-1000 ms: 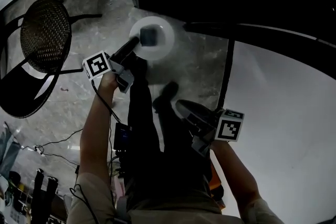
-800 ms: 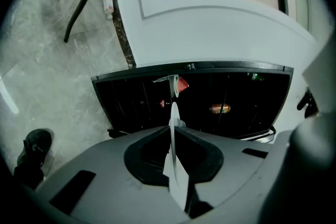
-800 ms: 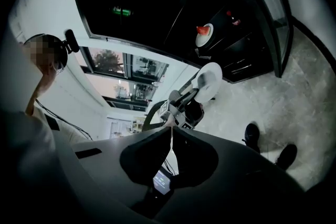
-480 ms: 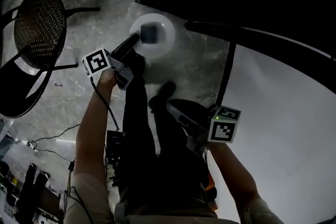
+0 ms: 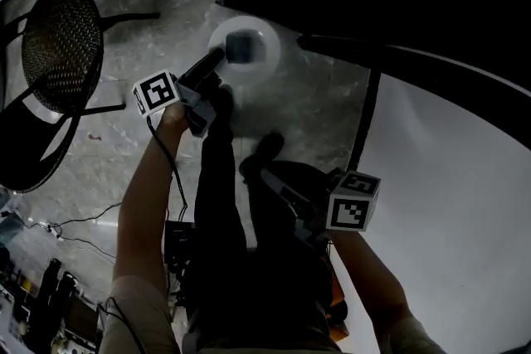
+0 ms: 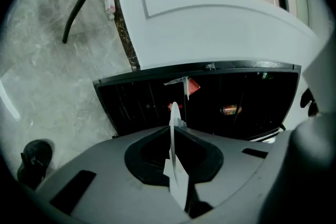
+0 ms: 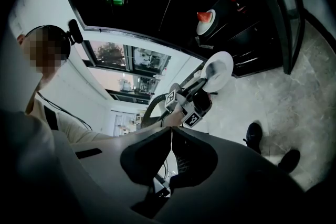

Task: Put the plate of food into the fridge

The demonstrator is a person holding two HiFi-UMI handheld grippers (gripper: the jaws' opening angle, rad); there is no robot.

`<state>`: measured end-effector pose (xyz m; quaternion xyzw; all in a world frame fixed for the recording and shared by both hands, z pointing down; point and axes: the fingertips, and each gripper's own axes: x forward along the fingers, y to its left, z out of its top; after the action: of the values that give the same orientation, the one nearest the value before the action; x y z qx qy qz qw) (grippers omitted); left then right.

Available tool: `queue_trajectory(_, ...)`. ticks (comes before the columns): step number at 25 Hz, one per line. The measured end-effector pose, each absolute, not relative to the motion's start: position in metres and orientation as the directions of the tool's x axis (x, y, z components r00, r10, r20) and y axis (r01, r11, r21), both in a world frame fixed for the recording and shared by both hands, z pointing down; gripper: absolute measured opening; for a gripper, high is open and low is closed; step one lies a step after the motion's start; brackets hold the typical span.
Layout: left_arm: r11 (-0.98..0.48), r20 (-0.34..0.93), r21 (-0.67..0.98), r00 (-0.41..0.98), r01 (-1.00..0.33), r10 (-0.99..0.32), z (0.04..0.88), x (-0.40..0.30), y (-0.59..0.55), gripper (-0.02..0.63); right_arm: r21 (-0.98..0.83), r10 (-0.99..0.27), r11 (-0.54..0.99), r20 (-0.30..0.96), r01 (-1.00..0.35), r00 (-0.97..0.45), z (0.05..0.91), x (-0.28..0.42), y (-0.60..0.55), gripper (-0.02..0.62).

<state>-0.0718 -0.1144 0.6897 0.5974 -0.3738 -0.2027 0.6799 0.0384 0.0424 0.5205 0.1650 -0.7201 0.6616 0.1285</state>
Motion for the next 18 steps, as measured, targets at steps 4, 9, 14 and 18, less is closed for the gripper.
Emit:
queue_trajectory(4, 0.174, 0.259, 0.965, 0.645, -0.194, -0.719, 0.693, -0.065, -0.129, 0.018, -0.915, -0.089, 0.070, 0.391, -0.397, -0.916, 0.524, 0.044, 0.042, 0.025)
queue_trajectory(9, 0.169, 0.254, 0.966, 0.630, -0.194, -0.734, 0.698, -0.052, -0.136, 0.018, -0.897, -0.120, 0.101, 0.419, -0.431, -0.900, 0.534, 0.057, 0.037, 0.025)
queue_trajectory(14, 0.207, 0.281, 0.960, 0.611, -0.190, -0.740, 0.716, -0.044, -0.133, 0.018, -0.880, -0.143, 0.147, 0.433, -0.452, -0.890, 0.542, 0.064, 0.020, 0.025)
queue_trajectory(18, 0.227, 0.287, 0.958, 0.630, -0.176, -0.722, 0.728, -0.038, -0.135, 0.018, -0.865, -0.137, 0.207, 0.437, -0.457, -0.889, 0.548, 0.064, 0.008, 0.025)
